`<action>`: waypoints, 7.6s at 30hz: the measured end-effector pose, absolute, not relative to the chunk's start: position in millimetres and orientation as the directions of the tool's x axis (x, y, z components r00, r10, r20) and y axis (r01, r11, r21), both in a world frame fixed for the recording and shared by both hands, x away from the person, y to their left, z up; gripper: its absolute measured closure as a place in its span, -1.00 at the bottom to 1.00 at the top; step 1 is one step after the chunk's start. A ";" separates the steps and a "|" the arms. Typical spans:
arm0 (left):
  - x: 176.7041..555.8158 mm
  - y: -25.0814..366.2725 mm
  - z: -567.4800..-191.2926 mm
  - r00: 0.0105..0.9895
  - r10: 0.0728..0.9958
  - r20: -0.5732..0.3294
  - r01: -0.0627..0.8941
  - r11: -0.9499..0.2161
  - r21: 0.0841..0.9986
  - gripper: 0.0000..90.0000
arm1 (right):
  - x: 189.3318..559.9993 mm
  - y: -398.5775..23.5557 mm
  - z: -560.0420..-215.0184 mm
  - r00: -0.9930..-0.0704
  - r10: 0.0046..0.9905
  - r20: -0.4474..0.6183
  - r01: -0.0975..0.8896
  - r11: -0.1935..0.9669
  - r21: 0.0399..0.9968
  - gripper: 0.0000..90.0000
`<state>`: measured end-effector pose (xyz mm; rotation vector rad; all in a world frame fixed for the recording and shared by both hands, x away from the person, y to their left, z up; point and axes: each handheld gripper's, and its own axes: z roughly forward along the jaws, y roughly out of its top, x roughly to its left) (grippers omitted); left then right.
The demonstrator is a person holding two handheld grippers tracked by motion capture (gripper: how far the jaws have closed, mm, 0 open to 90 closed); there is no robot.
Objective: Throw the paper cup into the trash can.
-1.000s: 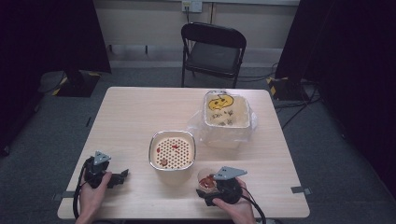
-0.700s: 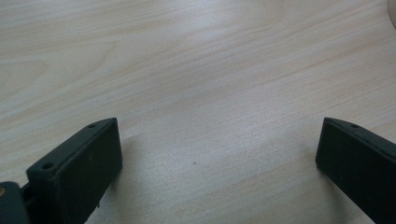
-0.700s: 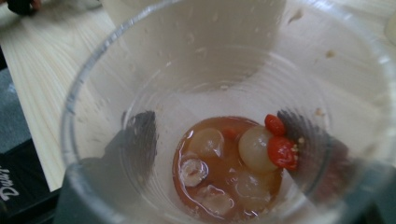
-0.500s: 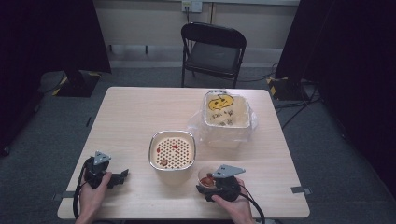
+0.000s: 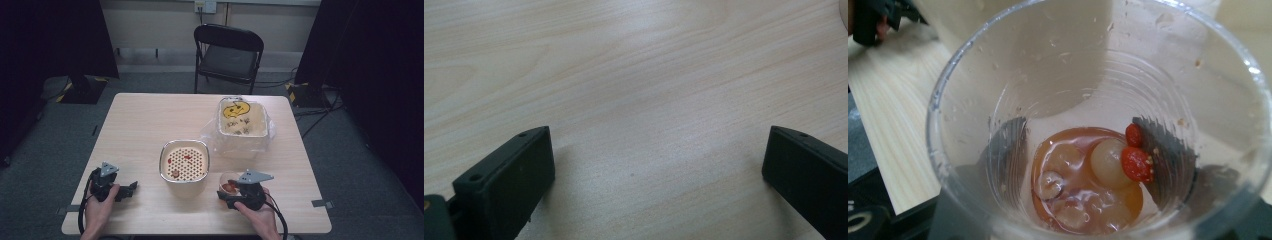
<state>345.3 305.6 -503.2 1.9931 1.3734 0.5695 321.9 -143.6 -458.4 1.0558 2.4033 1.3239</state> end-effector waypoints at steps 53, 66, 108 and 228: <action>345.3 305.6 -503.2 0.359 0.933 -0.007 0.654 -0.246 0.715 -1.00 | 393.9 -107.2 -325.3 -0.694 0.719 0.031 0.191 0.143 0.971 0.00; 345.3 305.6 -503.2 0.359 0.933 -0.007 0.654 -0.246 0.715 -1.00 | 401.7 -85.0 -324.0 -0.639 0.752 -0.160 0.056 0.253 0.966 -0.02; 345.3 305.6 -503.2 0.359 0.933 -0.007 0.654 -0.246 0.715 -1.00 | 386.5 -23.3 -349.3 -0.356 0.269 -0.895 -0.180 0.920 0.349 0.01; 345.3 305.6 -503.2 0.359 0.933 -0.007 0.655 -0.247 0.715 -1.00 | 388.4 -53.2 -309.9 -0.602 0.651 -0.462 -0.016 0.568 0.823 0.17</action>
